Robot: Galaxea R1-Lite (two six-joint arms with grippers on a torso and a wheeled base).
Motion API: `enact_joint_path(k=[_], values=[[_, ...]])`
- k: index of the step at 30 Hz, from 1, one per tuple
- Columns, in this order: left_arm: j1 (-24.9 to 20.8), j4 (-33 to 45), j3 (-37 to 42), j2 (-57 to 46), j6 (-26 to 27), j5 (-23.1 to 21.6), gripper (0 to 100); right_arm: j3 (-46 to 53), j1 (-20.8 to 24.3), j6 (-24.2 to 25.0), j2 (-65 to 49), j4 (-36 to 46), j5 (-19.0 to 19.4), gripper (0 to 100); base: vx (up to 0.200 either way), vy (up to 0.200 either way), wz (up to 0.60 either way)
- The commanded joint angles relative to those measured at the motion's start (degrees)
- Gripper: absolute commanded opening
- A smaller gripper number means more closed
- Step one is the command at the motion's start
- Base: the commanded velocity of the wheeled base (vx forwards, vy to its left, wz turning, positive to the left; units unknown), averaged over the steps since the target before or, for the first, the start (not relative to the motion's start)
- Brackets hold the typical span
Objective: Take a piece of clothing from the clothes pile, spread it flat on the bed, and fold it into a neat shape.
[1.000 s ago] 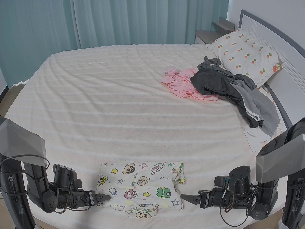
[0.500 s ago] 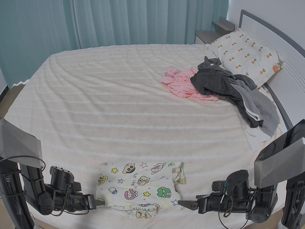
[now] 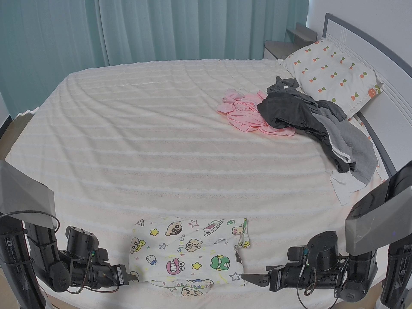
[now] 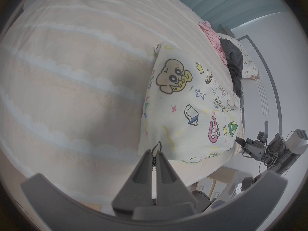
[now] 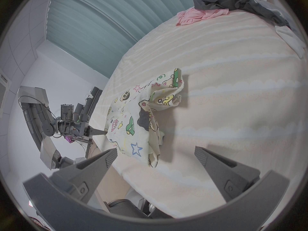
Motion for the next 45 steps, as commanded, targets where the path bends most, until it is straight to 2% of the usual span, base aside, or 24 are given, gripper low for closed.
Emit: enact_joint_path(k=[1, 6, 11, 15, 20, 26, 31, 32, 33, 40, 45], values=[[0.3, 0.2, 1.7, -1.9, 0.2, -0.1, 0, 1.1, 0.7, 0.1, -0.9, -0.8, 0.0, 100, 0.0, 0.0, 0.0], [0.5, 1.1, 1.7, -3.4, 0.5, -0.1, 0, 2.1, 1.3, 0.2, -2.2, -0.8, -0.1, 100, 0.0, 0.0, 0.0], [0.4, 4.5, 1.7, -3.7, 4.2, -0.2, 0, 3.5, 1.8, 0.1, -3.1, -0.8, -0.2, 100, 0.0, 0.0, 0.0], [0.6, 4.6, 1.7, -3.8, 4.2, -0.2, 0, 4.1, 1.7, 0.1, -4.5, -0.8, -0.3, 100, 0.0, 0.0, 0.0], [4.0, 4.0, 1.7, -10.4, 2.4, -1.7, 0, 4.8, 1.8, 0.1, -12.3, -0.8, -6.1, 100, 0.0, 0.0, 0.0], [4.1, 4.0, 1.2, -11.9, 0.9, -2.9, 0, 4.8, 1.6, 1.1, -12.9, -0.8, -11.1, 100, 0.0, 0.0, 0.0], [3.9, 3.8, 0.8, -9.9, -0.3, -3.0, 0, 4.8, 1.6, 3.0, -13.0, -0.8, -11.9, 100, 0.0, 0.0, 0.0], [3.8, 3.8, 0.1, -9.6, -2.3, -2.9, 0, 4.8, 1.5, 3.1, -12.9, -0.8, -12.0, 100, 0.0, 0.0, 0.0], [3.8, 3.8, -0.2, -9.5, -3.2, -3.0, 100, 4.8, 1.5, 3.2, -12.9, -0.8, -12.0, 100, 0.0, 0.0, 0.0], [3.8, 3.7, -0.5, -9.6, -4.0, -3.3, 100, 4.8, 1.4, 3.2, -14.2, -0.8, -12.4, 100, 0.0, 0.0, 0.0], [6.8, 2.3, 0.4, -16.5, -4.7, -3.8, 100, 4.8, 1.3, 2.8, -20.7, -0.7, -15.1, 100, 0.0, 0.0, 0.0]])
